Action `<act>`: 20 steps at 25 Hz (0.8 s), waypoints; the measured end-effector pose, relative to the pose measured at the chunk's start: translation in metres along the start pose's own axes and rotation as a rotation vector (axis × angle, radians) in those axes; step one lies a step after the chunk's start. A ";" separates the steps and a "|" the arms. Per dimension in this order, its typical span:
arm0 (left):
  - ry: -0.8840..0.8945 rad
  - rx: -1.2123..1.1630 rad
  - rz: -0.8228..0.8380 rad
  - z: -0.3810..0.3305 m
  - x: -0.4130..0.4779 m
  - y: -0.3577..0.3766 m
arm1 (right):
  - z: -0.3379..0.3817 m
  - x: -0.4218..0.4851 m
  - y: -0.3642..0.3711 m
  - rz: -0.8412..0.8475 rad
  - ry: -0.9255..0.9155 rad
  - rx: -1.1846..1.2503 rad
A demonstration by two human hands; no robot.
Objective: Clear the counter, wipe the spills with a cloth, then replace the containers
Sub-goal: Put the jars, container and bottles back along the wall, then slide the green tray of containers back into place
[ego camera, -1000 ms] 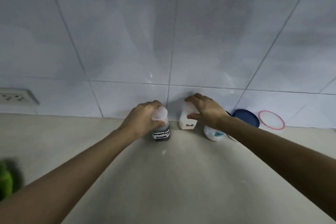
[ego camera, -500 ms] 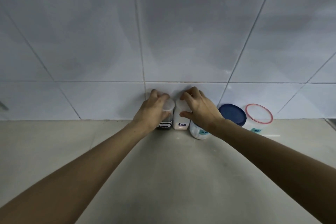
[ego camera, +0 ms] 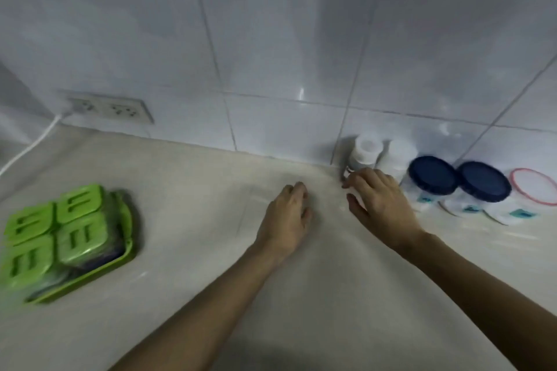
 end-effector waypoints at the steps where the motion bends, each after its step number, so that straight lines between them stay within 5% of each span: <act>1: -0.039 -0.017 -0.021 0.019 -0.027 -0.012 | 0.027 0.002 0.010 0.042 -0.035 0.043; 7: -0.168 -0.013 -0.390 0.112 -0.171 -0.109 | 0.203 0.039 0.055 0.329 -0.182 0.471; 12: -0.446 -0.284 -1.075 0.197 -0.226 -0.213 | 0.321 0.089 0.073 0.632 0.265 0.975; 16: -0.734 -1.011 -0.892 0.251 -0.210 -0.252 | 0.356 0.121 0.079 0.831 0.476 1.177; 20: -0.650 -0.952 -0.726 0.257 -0.192 -0.267 | 0.353 0.133 0.074 0.869 0.525 1.300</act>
Point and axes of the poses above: each hand's wrist, its own x-axis towards the middle knuckle, its own y-axis out of the palm, z = x × y, the point moved 2 cm from there along x, towards the middle knuckle, and after that the axes turned 12 degrees about -x, right-handed, at the moved point
